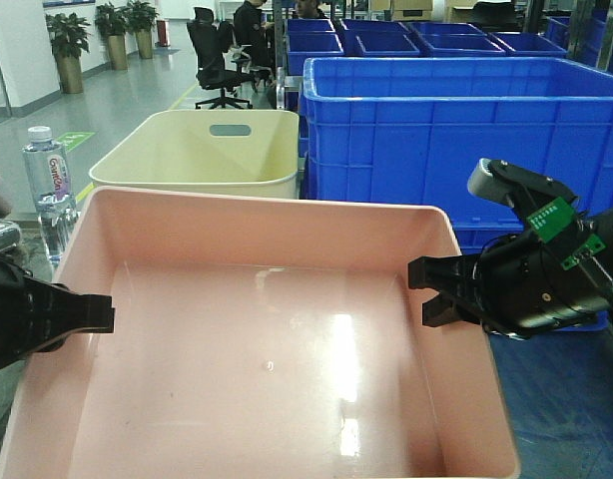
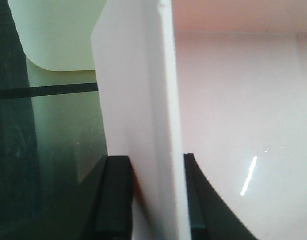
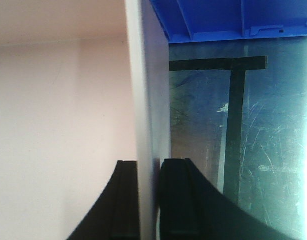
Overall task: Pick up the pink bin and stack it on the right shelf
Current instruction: 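Hold the pink bin with both grippers while the base drives to the table, then lower the pink bin onto the table with both grippers and open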
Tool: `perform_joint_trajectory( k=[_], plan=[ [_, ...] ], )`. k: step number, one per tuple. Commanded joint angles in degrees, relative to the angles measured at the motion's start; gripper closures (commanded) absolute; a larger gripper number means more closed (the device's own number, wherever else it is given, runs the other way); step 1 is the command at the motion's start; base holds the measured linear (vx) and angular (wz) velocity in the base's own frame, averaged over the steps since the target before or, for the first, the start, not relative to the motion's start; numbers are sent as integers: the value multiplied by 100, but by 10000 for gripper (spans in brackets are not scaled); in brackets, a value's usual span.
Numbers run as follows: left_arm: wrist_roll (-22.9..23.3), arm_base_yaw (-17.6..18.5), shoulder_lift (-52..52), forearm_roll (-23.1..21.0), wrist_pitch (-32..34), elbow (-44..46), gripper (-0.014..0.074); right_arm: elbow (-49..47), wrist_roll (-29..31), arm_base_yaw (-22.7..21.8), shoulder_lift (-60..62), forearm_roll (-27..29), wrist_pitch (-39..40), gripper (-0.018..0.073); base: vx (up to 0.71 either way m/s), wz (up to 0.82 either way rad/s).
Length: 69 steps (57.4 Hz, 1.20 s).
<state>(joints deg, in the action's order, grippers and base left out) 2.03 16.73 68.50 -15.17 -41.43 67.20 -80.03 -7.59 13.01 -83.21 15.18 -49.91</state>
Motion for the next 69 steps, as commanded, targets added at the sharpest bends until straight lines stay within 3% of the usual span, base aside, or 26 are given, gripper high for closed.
perform_joint_trajectory(
  k=[1, 12, 23, 46, 51, 61, 69],
  plan=[
    [-4, -3, -203, -159, 412, 222, 598, -209, -12, -105, 197, -143, 541, 568, 0, 0],
    [-4, -9, -181, -99, 434, 222, 598, -209, -17, -105, 146, 16, 585, 568, 0, 0],
    [9, -9, 216, 446, 242, 222, 598, -209, 143, -105, -175, 268, 607, 568, 0, 0],
    [9, -9, 1346, 446, 265, 222, 566, -209, 165, -105, -976, 390, 231, 529, 0, 0],
    [9, -9, 1450, 439, 265, 222, 531, -209, 165, -105, -1024, 392, 163, 475, 0, 0],
    [9, -9, 1464, 487, 441, 222, 405, -209, 252, -105, -1042, 407, 417, 260, 0, 0],
    [9, -9, 1457, 487, 643, 227, 257, -209, 252, -105, -1042, 461, 471, 111, 0, 0]
  ],
)
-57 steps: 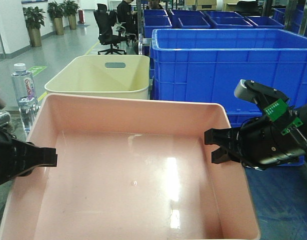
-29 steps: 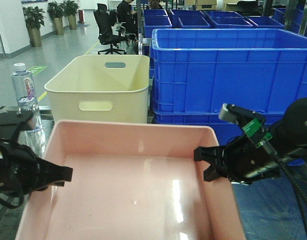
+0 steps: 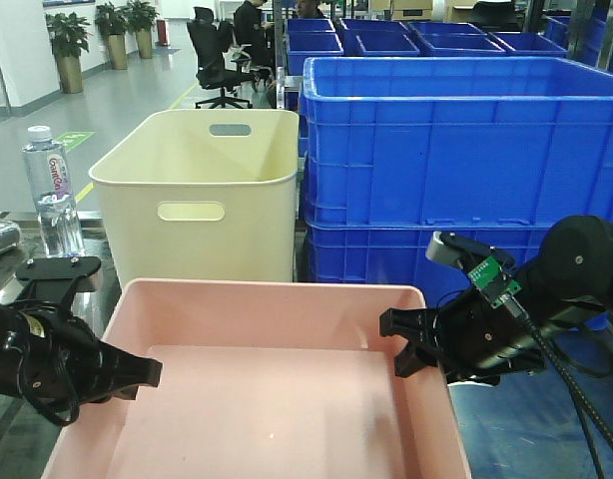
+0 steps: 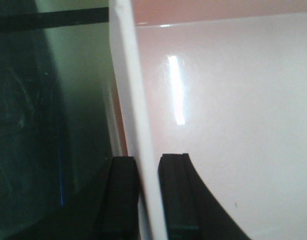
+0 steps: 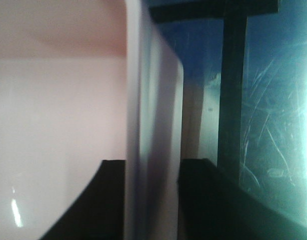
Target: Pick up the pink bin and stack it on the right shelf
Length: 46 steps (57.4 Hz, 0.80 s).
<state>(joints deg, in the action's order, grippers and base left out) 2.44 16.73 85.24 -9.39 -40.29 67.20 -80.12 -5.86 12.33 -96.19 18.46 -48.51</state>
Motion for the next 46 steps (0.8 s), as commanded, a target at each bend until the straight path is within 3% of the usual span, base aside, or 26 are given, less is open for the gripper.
perform_joint_trajectory(
  k=[1, 11, 22, 33, 46],
  plan=[
    [-32, -9, -225, -91, 554, 227, 240, -201, 79, -37, 256, 133, 344, 99, 0, 0],
    [-32, -9, -271, -91, 690, 227, 76, -201, 112, -43, 360, 65, 578, 63, 0, 0],
    [-178, -9, -743, 38, 1041, 227, 43, -201, 118, -43, 920, -188, 889, 127, 0, 0],
    [-748, -9, -1616, 75, 1840, 227, 115, -201, 118, -38, 1803, -710, 1226, 263, 0, 0],
    [-918, -9, -2381, 184, 2191, 227, 391, -201, 123, -38, 2303, -1122, 1521, 484, 0, 0]
  ],
)
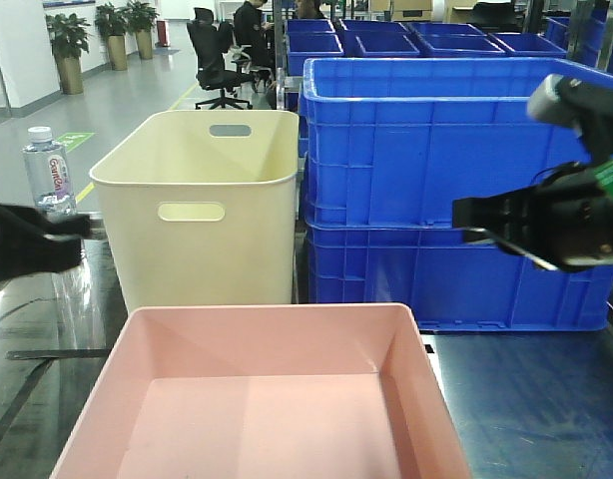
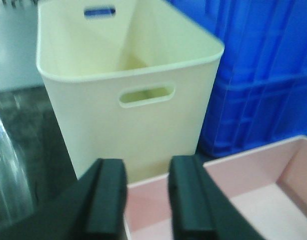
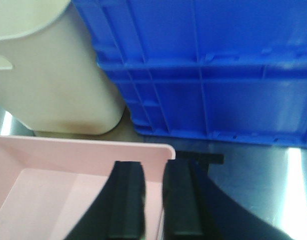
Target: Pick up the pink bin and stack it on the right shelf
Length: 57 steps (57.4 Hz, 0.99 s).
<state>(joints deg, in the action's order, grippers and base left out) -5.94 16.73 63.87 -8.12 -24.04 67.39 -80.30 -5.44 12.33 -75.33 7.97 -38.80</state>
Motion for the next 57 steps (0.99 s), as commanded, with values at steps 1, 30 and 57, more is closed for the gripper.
perform_joint_trajectory(
  k=[1, 30, 57],
  plan=[
    [-113, -9, -273, 59, 572, 209, 424, -183, 82, -38, 218, -73, 572, 505, 0, 0],
    [-116, -9, -266, 42, 466, 209, 604, -183, 76, -38, 218, -46, 443, 572, 0, 0],
    [672, -705, -2464, 201, 2902, -3581, 604, -183, 76, -38, 218, -29, 438, 572, 0, 0]
  ],
)
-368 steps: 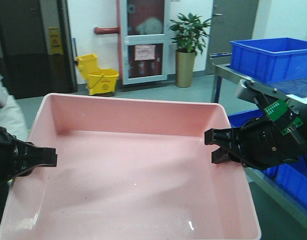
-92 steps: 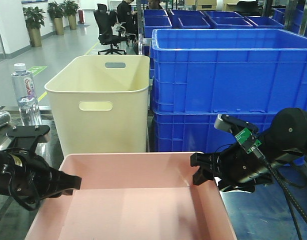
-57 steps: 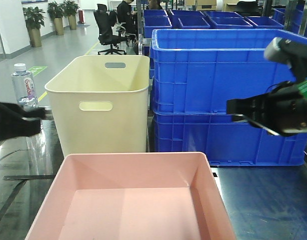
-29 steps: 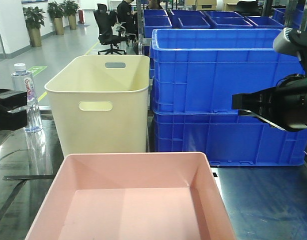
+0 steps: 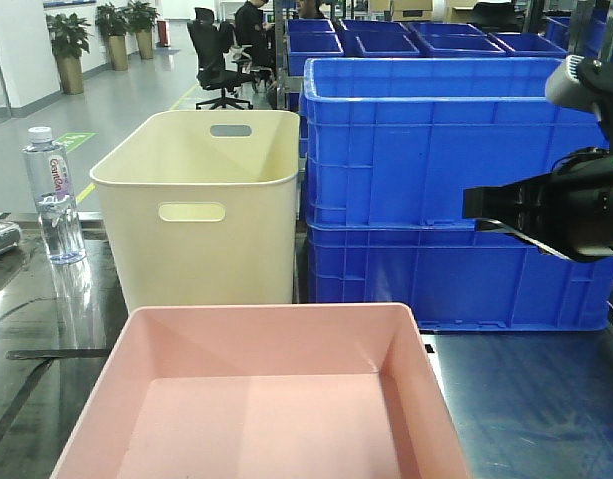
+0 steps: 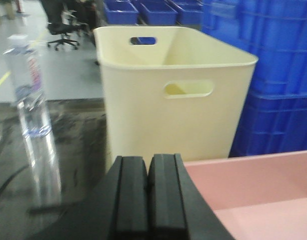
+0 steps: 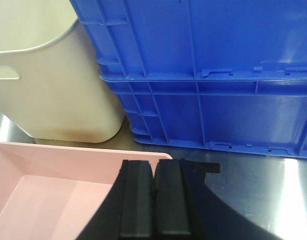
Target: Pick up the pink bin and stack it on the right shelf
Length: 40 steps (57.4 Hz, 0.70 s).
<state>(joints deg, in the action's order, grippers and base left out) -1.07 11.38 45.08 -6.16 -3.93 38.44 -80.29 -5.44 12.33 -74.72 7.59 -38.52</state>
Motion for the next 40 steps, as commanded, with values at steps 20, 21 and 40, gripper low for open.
perform_joint_trajectory(
  k=[20, 21, 40],
  plan=[
    [190, -1035, -3962, 331, 720, -3601, 604, -183, 76, -38, 157, 9, 410, 572, 0, 0],
    [191, -1035, -4144, 357, 679, -3699, 604, -183, 76, -38, 157, 9, 410, 572, 0, 0],
    [571, -1009, -4510, 330, -222, -4053, 604, -183, 76, -38, 100, 6, 458, 572, 0, 0]
  ],
)
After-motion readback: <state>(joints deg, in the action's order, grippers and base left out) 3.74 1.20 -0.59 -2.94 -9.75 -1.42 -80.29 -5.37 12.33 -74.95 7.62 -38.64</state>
